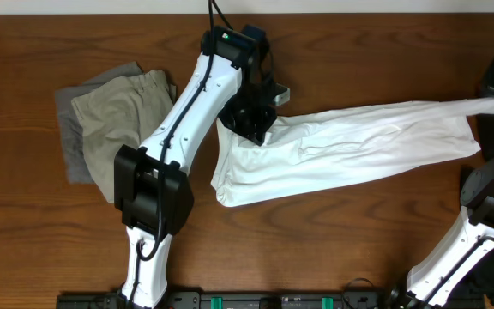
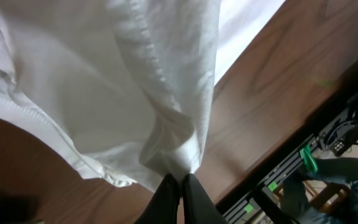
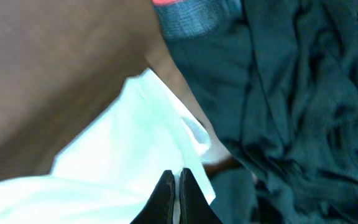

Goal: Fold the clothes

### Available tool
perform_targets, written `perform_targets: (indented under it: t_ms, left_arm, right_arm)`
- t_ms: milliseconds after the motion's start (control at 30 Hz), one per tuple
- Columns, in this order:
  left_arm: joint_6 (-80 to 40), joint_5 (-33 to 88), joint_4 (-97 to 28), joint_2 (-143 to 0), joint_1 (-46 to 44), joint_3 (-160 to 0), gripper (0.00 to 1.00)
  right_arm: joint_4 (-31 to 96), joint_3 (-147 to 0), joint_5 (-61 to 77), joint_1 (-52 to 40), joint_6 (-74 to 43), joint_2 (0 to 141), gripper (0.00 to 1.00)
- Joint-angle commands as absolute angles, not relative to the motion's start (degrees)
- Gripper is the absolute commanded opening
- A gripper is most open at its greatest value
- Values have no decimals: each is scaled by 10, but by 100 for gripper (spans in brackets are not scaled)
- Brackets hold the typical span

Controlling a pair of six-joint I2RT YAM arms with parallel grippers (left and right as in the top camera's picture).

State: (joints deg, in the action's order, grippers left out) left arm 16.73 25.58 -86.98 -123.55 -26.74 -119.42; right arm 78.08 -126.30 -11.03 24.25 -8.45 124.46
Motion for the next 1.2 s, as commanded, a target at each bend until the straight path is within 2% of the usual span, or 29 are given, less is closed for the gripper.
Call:
perform_targets:
  t_ms: [0,167,233,333,467,533,600,700,800,867,1033,1167]
  left_arm:
    - [168,266,-881,-1217,-269,-1191,7]
    - [168,265,-883,-1217,-272,-1190,7]
    - [168,266,-885,-1217,-274,-1190,10]
    - [168,266,-893,-1217,-276,-1190,12]
    - [168,266,-902,-1217,-277,-1190,17]
    - [168,266,-907,-1217,-277,-1190,24]
    - [169,265,-909,-1217,-277,-1190,30]
    - [169,246,-904,-1217,-277,-1190,33]
    - [117,137,-875,-1217,-276,-1190,33]
    - [62,65,-844,-1217,-271,-1189,38]
    - [46,70,-754,-1218,-248,-1150,45]
    - [46,71,-656,-1219,-229,-1081,46]
  right_arm:
    - [796,-1262,-154,250,-76,1250,2]
    - [806,-1262,-161,250,-76,1250,4]
    - [807,-1261,-161,250,-76,1250,15]
    - [806,-1261,-161,250,-76,1250,25]
    - [806,-1261,-158,250,-77,1250,29]
    - [806,-1261,-142,250,-77,1250,33]
    - [804,-1261,-91,250,-76,1250,36]
    - [790,-1255,-18,249,-74,1250,40]
    - [772,-1240,62,248,-33,1250,49]
    - [761,-1226,116,246,-10,1251,54]
    - [743,-1185,168,245,-10,1252,56]
    - [719,-1147,170,243,-10,1252,57]
